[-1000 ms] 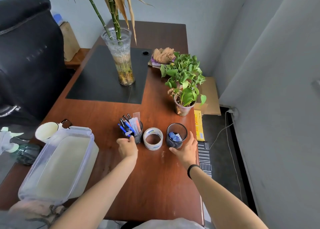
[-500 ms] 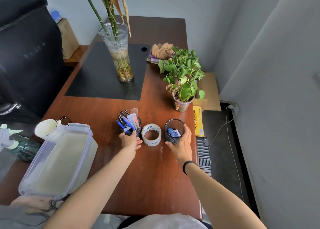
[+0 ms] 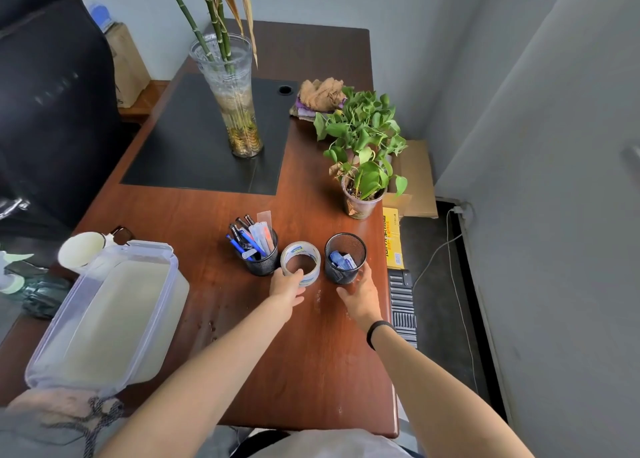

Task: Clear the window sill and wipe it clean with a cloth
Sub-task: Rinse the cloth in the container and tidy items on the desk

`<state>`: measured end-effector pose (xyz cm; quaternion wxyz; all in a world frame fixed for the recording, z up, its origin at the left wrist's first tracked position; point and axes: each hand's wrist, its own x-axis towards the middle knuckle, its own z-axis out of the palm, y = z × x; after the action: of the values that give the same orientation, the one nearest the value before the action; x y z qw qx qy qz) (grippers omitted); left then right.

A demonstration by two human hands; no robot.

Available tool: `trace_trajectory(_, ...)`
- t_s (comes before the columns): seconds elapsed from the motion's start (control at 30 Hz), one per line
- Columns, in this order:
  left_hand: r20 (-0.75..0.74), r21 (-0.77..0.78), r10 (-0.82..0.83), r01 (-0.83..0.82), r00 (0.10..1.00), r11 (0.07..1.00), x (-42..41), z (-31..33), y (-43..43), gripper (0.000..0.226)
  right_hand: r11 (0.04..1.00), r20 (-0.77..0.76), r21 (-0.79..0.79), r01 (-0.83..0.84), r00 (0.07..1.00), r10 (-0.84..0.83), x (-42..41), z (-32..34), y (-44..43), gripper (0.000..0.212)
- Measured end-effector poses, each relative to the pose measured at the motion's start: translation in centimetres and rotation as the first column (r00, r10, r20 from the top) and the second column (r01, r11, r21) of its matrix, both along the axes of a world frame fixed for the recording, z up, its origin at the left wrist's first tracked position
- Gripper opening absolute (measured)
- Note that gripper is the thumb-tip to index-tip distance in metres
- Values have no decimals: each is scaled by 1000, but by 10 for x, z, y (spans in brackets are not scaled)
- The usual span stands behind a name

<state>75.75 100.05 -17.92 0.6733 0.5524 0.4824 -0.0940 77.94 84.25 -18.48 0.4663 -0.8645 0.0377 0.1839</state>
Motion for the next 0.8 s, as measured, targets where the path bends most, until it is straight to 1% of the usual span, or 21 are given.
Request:
trace_trajectory(0.07,-9,13,-4,4,1000,1000,2,0,-1,48,1000,-16,1,-14,1000,14,0,0,1,87)
trace_trajectory(0.17,-17,24,24,-23,1000,999,7,0,-3,46,1000,-40,-13,-23,999,23,0,-1,1,89)
trace_trajectory(0.3,-7,7,36,-36,999,999,6,-5,-3,45,998,-28,-56,-32,999,31,2,-2,-2,85)
trace_trajectory(0.37,-14,23,61,-60,998,998,2,-10,0,42,995,-44,-92,-32,999,28,2,-1,-3,76)
trace_trajectory(0.43,-27,78,128,-126,991,989,-1,-11,11,28,979,-76,-192,-67,996,53,1,0,-3,56)
trace_trajectory(0.47,-33,120,158,-153,987,981,-3,-12,17,28,963,-88,-253,-98,993,78,0,1,-4,45)
trace_trajectory(0.53,-46,249,206,-189,977,950,-8,-12,32,35,935,-98,-327,-138,989,111,-1,-1,-7,31)
trace_trajectory(0.6,-40,400,303,-263,952,878,-15,-8,47,45,929,-99,-333,-164,985,139,-3,-5,-7,28)
trace_trajectory(0.63,-30,443,307,-263,951,857,-17,-6,54,52,930,-102,-325,-174,984,149,-5,-7,-5,29)
trace_trajectory(0.7,-19,476,215,-180,976,861,-18,-4,66,68,931,-112,-300,-209,977,183,-8,-9,1,30)
trace_trajectory(0.77,5,439,126,-115,992,891,-15,-4,72,76,927,-111,-272,-259,965,237,-10,-9,9,30)
trace_trajectory(0.8,20,400,97,-97,995,911,-13,-4,72,76,925,-113,-255,-283,958,262,-11,-9,14,30)
